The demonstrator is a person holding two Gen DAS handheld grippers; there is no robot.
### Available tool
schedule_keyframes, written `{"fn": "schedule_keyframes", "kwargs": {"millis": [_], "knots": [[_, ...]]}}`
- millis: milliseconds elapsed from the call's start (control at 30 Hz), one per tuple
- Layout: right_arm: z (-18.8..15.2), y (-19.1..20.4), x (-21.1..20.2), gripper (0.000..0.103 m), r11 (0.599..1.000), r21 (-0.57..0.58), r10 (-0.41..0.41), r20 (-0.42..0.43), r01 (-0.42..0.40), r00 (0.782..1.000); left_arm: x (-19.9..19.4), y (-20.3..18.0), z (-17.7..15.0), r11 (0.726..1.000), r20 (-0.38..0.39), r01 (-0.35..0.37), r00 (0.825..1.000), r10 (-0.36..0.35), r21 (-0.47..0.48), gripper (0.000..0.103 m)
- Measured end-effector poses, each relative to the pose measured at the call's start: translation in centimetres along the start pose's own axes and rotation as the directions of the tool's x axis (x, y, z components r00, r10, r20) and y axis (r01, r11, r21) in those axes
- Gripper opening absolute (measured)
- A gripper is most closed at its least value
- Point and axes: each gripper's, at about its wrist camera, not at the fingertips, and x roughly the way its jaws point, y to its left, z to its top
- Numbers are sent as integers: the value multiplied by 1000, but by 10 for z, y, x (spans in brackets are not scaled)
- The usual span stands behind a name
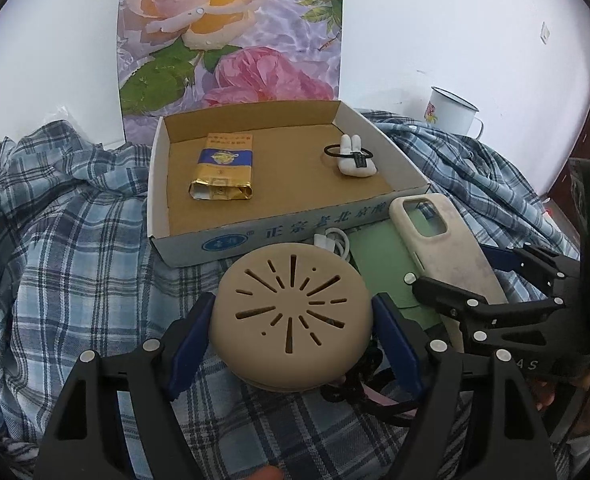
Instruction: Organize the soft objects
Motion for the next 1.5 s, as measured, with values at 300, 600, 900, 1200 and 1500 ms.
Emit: {"fn": "schedule_keyframes", "kwargs": {"millis": [300, 600, 900, 1200, 1500], "knots": [[3, -3, -28, 75, 1000, -13, 2, 105, -1, 994, -7, -1, 1, 1000, 25, -8, 1000, 8, -3, 80], [15, -3, -74, 75, 999, -37, 27, 253, -18, 967, -37, -14, 9, 999, 110, -17, 994, 14, 31, 80], [34, 7, -125, 75, 995, -95, 53, 390, -17, 919, -79, -29, 27, 994, 217, -82, 974, 65, 69, 80], [59, 17, -165, 75, 988, -152, 92, 508, -15, 857, -124, -35, 55, 991, 339, -115, 937, 86, 67, 80], [88, 17, -195, 75, 986, -167, 104, 605, -2, 789, -150, -38, 93, 987, 441, -149, 891, 106, 64, 80]]}}
